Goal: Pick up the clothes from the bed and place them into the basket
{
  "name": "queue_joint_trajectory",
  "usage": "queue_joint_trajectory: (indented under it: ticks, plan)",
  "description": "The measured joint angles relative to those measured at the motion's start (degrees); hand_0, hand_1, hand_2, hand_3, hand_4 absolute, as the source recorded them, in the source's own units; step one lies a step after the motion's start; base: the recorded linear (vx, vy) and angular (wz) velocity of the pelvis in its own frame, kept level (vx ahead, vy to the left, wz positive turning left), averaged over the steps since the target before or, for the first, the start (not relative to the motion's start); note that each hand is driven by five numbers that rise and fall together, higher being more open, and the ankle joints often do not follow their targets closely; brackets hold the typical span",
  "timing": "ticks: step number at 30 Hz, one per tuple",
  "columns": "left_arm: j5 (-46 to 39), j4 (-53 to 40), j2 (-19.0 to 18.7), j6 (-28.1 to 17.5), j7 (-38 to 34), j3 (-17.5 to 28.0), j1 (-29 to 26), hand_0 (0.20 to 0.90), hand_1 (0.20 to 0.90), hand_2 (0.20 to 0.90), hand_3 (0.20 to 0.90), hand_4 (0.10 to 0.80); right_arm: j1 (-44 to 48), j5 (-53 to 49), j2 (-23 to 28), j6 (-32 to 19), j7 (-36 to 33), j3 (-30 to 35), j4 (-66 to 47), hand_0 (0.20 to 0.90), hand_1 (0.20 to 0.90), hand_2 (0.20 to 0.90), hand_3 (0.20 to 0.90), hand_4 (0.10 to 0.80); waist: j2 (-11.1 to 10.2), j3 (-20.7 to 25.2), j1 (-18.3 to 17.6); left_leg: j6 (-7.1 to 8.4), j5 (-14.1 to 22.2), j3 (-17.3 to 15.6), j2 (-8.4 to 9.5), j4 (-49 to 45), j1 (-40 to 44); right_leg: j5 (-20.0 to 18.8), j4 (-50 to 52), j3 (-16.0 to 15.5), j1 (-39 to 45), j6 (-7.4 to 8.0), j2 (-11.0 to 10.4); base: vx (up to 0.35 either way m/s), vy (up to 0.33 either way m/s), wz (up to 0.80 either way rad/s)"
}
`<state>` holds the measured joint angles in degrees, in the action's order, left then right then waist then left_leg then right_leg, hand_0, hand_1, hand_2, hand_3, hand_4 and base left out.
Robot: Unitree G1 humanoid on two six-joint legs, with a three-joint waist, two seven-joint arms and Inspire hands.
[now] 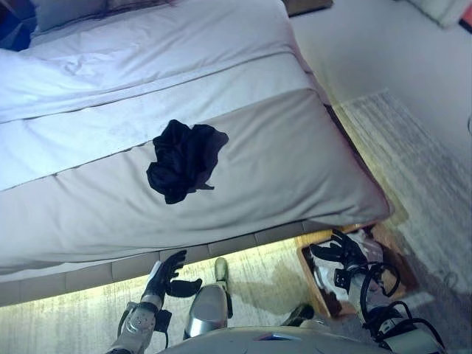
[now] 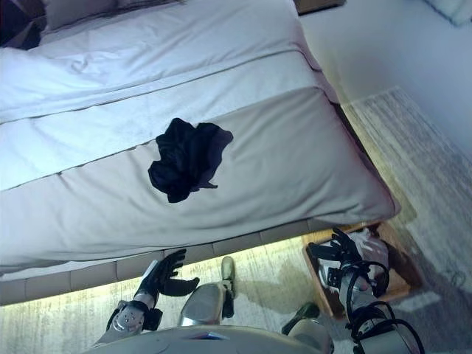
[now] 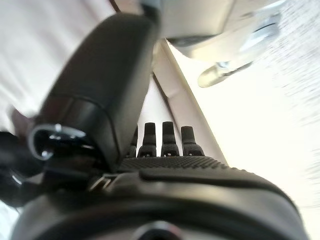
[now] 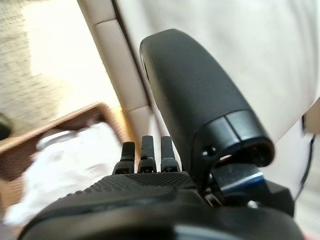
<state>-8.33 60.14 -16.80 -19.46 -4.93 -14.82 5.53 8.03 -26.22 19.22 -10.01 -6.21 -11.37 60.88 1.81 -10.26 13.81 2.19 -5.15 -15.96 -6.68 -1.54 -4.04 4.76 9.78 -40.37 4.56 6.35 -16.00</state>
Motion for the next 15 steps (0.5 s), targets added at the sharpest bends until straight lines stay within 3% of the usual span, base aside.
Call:
queue_joint_trajectory:
  ticks: [5, 7, 9, 10, 11, 12, 13, 14, 15]
  plan:
    - [1.8, 0.2, -0.5, 0.7, -1.1, 1.6, -1.0, 0.9, 0.9, 0.9, 0.9, 0.8, 0.0, 3.7, -2.9, 0.1, 4.6, -1.0, -0.3, 0.9, 0.9, 0.9, 0.9, 0.8, -2.7, 2.4, 1.5, -0.7, 0.8, 3.9, 4.06, -0.1, 1.0, -0.6, -0.7, 0.5, 3.8, -0.37, -2.4, 0.25, 0.259, 0.52]
    - [4.1, 0.2, -0.4, 0.8, -1.4, 1.5, -2.5, 0.9, 0.9, 0.9, 0.9, 0.8, 0.2, 5.6, -2.9, 1.0, 5.4, -3.4, -0.2, 0.9, 0.9, 0.9, 0.9, 0.8, -3.1, 3.0, 1.7, -1.64, 1.7, 5.5, 5.32, -0.2, 1.7, -1.9, 5.4, 1.3, 3.7, -0.36, -5.0, 0.203, 0.271, 0.67]
    - [6.3, 0.2, -1.0, 0.8, -1.8, 0.4, -2.9, 0.9, 0.9, 0.9, 0.9, 0.8, 0.4, 6.6, -2.8, 2.1, 5.6, -6.4, -0.9, 0.9, 0.9, 0.9, 0.9, 0.8, -3.1, 3.7, 1.6, -2.43, 2.3, 7.8, 6.54, -0.1, 3.0, -3.8, 11.4, 5.1, 3.0, -0.85, -7.3, 0.141, 0.098, 0.68]
    - [6.5, 0.2, -1.5, 0.9, -2.1, -0.9, -3.2, 0.9, 0.9, 0.9, 0.9, 0.8, 0.4, 7.2, -2.6, 2.8, 5.4, -7.8, -2.0, 0.9, 0.9, 0.9, 0.9, 0.8, -3.0, 3.8, 1.3, -3.17, 2.7, 10.2, 6.64, 0.0, 3.3, -5.4, 13.9, 7.6, 2.7, -2.65, -7.2, 0.179, -0.041, 0.92]
    - [7.3, 0.2, -2.3, 1.2, -2.2, -1.9, -3.7, 0.9, 0.9, 0.9, 0.9, 0.8, 0.3, 7.5, -2.6, 2.9, 5.3, -8.7, -2.8, 0.9, 0.9, 0.9, 0.9, 0.8, -3.0, 3.8, 0.3, -4.31, 2.6, 13.2, 6.66, 0.7, 3.7, -5.6, 16.4, 10.8, 2.1, -1.99, -6.8, 0.157, -0.096, 1.24]
    - [7.5, 0.2, -3.1, 1.9, -2.3, -2.7, -4.4, 0.9, 0.9, 0.9, 0.9, 0.8, 0.4, 8.4, -2.6, 2.9, 5.3, -9.2, -3.3, 0.9, 0.9, 0.9, 0.9, 0.8, -3.2, 3.9, -0.7, -5.46, 1.8, 15.7, 6.42, 1.9, 3.7, -3.8, 16.6, 15.4, 1.4, 0.46, -4.1, 0.171, -0.153, 1.28]
    - [7.5, 0.2, -3.6, 2.1, -2.6, -3.0, -5.1, 0.9, 0.9, 0.9, 0.9, 0.8, 1.3, 9.5, -2.6, 2.9, 5.2, -9.5, -3.3, 0.9, 0.9, 0.9, 0.9, 0.8, -3.5, 3.7, -0.6, -5.53, 1.4, 17.4, 6.15, 2.3, 3.5, -2.7, 15.1, 18.6, 0.1, 1.92, -1.8, 0.142, -0.148, 0.88]
    - [7.5, 0.2, -3.9, 2.3, -2.7, -3.1, -5.6, 0.9, 0.9, 0.9, 0.9, 0.8, 1.8, 9.9, -2.6, 2.9, 5.2, -9.5, -3.3, 0.9, 0.9, 0.9, 0.9, 0.8, -3.6, 3.7, -0.4, -5.7, 1.3, 18.1, 6.1, 2.7, 3.5, -2.5, 14.5, 19.4, -0.7, 2.22, -0.6, 0.152, -0.199, 0.6]
    - [7.5, 0.3, -4.4, 3.2, -3.0, -3.4, -5.8, 0.9, 0.9, 0.9, 0.9, 0.8, 3.1, 11.7, -2.6, 2.4, 4.7, -9.7, -3.0, 0.9, 0.9, 0.9, 0.9, 0.8, -3.5, 3.6, -1.3, -6.05, 0.9, 20.1, 5.62, 3.5, 3.4, -2.2, 9.6, 21.1, -1.4, 2.71, 2.2, 0.096, -0.207, 0.67]
